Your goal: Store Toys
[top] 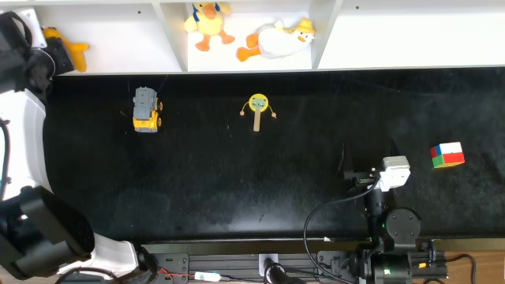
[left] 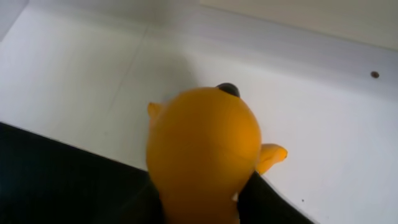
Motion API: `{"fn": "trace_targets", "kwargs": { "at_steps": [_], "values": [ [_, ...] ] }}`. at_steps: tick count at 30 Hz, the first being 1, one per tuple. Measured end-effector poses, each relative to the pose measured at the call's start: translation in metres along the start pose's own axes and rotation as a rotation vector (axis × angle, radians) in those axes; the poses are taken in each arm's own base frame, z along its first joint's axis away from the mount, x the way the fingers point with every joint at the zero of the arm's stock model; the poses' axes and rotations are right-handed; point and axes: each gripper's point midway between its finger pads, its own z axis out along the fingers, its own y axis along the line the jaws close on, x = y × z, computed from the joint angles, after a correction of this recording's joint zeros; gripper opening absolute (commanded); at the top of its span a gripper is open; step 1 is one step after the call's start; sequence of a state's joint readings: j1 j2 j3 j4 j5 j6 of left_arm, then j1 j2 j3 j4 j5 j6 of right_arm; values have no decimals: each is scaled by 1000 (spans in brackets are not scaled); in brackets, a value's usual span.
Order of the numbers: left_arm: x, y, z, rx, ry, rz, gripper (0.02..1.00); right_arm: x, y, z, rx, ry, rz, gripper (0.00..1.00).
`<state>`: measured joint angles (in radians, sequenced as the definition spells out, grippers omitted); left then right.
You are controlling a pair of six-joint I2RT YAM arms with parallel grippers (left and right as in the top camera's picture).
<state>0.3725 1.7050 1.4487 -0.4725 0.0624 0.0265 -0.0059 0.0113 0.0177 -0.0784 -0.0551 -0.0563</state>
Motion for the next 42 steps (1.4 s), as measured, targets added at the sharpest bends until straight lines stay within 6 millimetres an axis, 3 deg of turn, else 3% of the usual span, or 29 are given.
{"fn": "trace_targets", "kwargs": {
  "at_steps": [1,8,12,27,31,42],
  "values": [
    [-1,0,0,0,-4,-1,654,0,0,0,0,0,0,996],
    [-11,-6,3,9,-45,10,794,0,0,0,0,0,0,996],
    [-13,-13,3,19,-54,18,1000,0,0,0,0,0,0,996],
    [-15,-16,5,24,-65,23,998,0,0,0,0,0,1,996],
    [-8,-14,6,16,-34,22,998,0,0,0,0,0,0,996],
    [6,14,5,-38,19,-17,998,0,0,0,0,0,1,996]
  ]
}}
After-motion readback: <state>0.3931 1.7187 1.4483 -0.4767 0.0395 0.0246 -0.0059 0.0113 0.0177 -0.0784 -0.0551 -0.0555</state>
